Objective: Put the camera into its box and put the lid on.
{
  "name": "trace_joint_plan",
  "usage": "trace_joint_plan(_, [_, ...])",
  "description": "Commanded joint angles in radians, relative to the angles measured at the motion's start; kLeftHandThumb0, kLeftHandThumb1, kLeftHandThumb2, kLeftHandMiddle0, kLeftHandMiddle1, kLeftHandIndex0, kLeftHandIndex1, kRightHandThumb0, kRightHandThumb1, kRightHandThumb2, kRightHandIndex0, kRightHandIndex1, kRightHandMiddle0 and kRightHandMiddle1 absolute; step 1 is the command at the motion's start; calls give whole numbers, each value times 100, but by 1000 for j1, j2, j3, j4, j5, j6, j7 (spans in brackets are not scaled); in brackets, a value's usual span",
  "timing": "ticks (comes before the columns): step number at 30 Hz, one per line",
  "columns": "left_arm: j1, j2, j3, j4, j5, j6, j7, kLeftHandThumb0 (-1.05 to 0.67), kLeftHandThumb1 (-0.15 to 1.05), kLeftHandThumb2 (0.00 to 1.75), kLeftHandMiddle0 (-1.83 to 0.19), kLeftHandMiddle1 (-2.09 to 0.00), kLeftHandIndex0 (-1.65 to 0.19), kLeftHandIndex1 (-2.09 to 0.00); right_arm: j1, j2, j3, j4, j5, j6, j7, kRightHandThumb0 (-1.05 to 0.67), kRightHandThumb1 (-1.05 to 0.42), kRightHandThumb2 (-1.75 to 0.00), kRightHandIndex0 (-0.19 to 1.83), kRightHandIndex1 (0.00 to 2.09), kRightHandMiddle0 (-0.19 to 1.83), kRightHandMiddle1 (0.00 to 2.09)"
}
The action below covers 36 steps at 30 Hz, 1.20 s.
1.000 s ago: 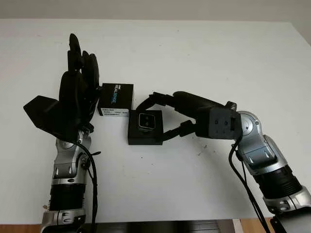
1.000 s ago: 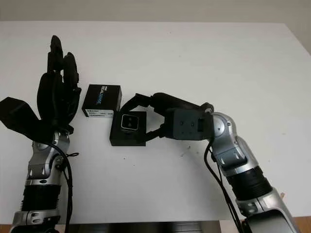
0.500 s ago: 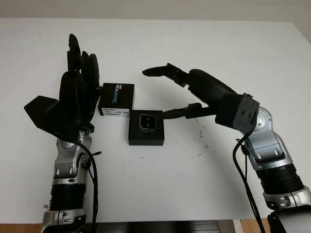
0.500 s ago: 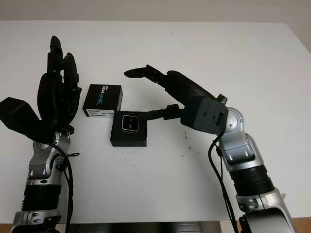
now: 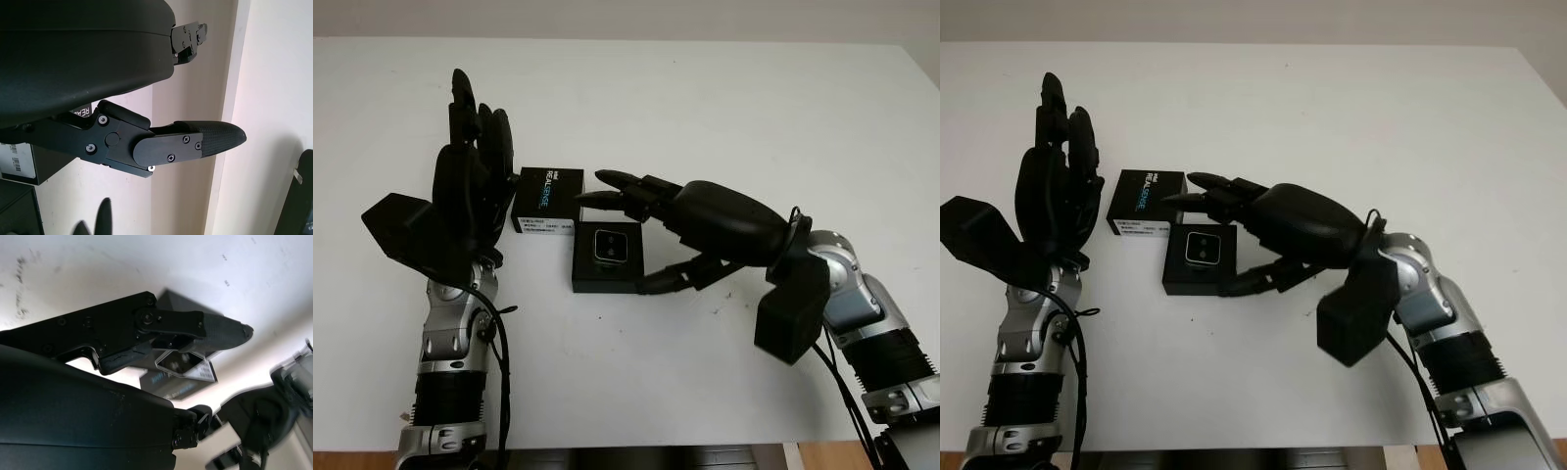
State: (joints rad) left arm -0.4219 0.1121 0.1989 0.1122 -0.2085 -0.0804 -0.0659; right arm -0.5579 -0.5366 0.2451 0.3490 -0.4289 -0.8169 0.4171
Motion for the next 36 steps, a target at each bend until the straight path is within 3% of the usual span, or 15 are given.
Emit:
trace_joint_plan(1, [15,-4,0,-22,-4,1,0,-71,105,53,19,0,19,0,-4,-14,11,33,-36,-49,-38,-86,-105,-57,-7,4,-8,31])
trace_joint_plan(7, [17,-1,0,-24,-7,1,-5,-71,105,53,19,0,19,0,-9,-44,50,99,-179,-133,-132,-88,-105,-61,-7,4,-4,23])
trace_joint_plan(13, [16,0,-2,-26,2,2,0,-71,105,54,19,0,19,0,-8,-72,82,95,-266,-121,-163,-91,-105,-56,-9,4,5,20])
trace_joint_plan(25, [22,-1,-3,-43,4,17,5,-72,105,55,19,0,19,0,8,-94,119,68,-294,-90,-159,-92,-105,-59,-9,5,13,11])
trace_joint_plan(31, [25,6,0,-52,2,23,1,-71,105,55,19,0,19,0,0,-72,100,68,-142,-58,-94,-89,-105,-59,-17,2,0,4])
trace_joint_plan(36, [26,9,8,-65,7,26,13,-73,105,52,19,0,19,0,-4,6,22,76,191,2,-46,-80,-105,-57,-14,5,-2,3])
